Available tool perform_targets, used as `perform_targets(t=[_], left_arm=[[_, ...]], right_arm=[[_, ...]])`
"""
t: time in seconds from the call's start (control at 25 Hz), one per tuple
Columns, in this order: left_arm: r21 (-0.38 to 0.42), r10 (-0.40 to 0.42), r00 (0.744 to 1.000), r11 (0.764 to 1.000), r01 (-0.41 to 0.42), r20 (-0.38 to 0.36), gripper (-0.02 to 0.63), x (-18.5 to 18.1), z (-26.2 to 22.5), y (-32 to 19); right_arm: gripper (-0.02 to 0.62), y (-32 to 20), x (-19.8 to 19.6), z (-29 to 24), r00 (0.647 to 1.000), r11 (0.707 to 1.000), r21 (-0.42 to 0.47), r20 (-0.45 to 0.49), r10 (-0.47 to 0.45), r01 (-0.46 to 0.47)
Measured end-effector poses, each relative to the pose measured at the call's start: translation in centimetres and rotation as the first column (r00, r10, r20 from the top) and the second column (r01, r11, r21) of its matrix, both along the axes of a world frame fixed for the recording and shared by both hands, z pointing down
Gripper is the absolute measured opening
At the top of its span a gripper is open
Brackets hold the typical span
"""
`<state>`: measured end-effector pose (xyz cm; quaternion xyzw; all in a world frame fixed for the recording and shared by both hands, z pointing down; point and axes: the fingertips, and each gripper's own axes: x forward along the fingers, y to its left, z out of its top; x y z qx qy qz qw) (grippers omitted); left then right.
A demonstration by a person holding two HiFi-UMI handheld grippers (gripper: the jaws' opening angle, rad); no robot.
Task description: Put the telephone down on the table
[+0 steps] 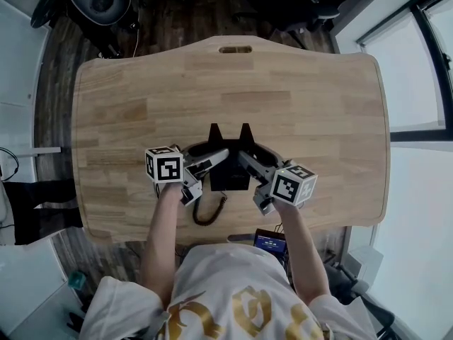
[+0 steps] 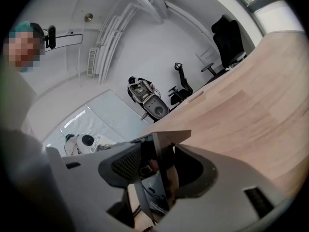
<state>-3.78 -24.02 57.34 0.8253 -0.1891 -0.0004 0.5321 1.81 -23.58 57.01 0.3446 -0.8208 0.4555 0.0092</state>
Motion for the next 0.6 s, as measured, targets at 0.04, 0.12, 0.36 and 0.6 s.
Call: perform_targets(t=[0.04, 0.12, 0.36, 0.6], left_arm=[[0.001, 0.0, 1.0, 1.0, 0.0, 0.002, 0.236, 0.0, 0.1, 0.0], [-0.001, -0.002, 1.0, 1.0, 0.002, 0.005, 0.236, 0.0, 0.3, 0.0], [-0.024, -0.017, 1.0, 1.0, 0.017, -0.005, 0.235, -0.1, 1.2, -1.1], [-0.058, -0.036, 0.999, 0.998, 0.036, -0.006, 0.235, -0.1, 2.4, -1.5]], right_arm=[[0.199, 0.0, 0.0, 0.1, 1.0, 1.0, -0.003, 0.002, 0.0, 0.0], [0.199, 0.0, 0.0, 0.4, 1.0, 1.0, -0.008, 0.005, 0.003, -0.003], [0.198, -1.0, 0.0, 1.2, 1.0, 0.999, -0.027, 0.006, 0.017, -0.016], [0.192, -1.3, 0.1, 2.3, 0.999, 0.999, -0.043, 0.013, 0.03, -0.029]])
